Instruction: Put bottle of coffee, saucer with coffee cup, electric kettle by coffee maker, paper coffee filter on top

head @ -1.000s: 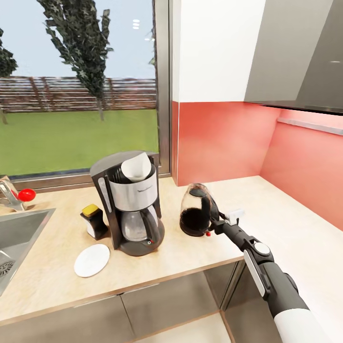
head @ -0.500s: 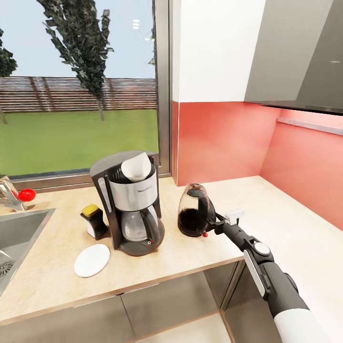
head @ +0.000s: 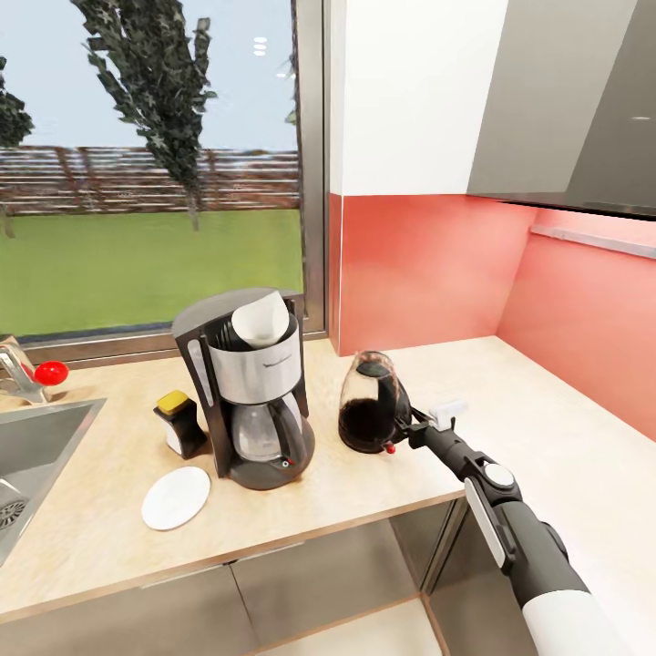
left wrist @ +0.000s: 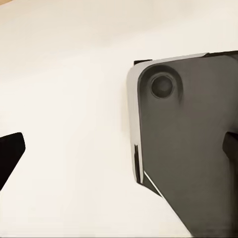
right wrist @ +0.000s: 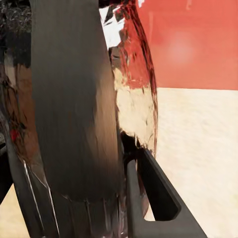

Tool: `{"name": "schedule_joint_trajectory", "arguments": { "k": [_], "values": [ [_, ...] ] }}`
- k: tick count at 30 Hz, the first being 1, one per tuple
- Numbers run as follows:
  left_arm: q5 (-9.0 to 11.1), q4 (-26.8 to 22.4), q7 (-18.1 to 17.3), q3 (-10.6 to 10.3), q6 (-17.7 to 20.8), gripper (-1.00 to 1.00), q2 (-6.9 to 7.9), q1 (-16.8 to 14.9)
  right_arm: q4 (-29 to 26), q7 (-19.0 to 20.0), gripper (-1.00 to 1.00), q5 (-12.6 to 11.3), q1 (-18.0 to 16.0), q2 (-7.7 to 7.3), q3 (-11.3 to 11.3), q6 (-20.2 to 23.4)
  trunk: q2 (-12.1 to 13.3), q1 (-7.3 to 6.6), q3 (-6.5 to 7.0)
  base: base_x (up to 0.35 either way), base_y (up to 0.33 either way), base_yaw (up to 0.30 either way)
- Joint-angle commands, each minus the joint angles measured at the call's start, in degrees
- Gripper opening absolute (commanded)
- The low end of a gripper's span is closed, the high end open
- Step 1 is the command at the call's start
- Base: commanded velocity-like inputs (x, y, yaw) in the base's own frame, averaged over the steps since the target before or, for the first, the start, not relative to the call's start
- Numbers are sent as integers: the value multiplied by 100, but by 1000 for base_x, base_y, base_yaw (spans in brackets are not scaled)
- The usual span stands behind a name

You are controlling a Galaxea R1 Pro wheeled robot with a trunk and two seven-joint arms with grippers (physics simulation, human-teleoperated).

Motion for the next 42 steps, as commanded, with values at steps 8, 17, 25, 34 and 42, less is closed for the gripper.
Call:
{"name": "schedule_joint_trajectory", "arguments": {
  "k": [8,17,25,34,42],
  "values": [
    [-42,105,-16,35,-5,100,-5,3,-49,-3,-100,-35,-3,19,-5,45,-12,3,-11,0,0,0],
    [-42,182,-16,35,4,100,-6,4,-239,-10,-100,-44,-5,44,-15,45,-12,3,-11,0,74,0],
    [-42,185,-16,34,-3,100,-6,4,-236,-7,-100,-43,-3,46,-15,45,-12,3,-11,5,17,0],
    [-42,189,-16,35,-5,100,0,4,-226,-10,-100,-35,-3,46,-21,45,-12,3,-11,43,45,0],
    [-42,190,-16,35,-5,100,-6,4,-209,-4,-100,-35,-3,46,-24,45,-12,3,-11,32,61,0]
  ]
}}
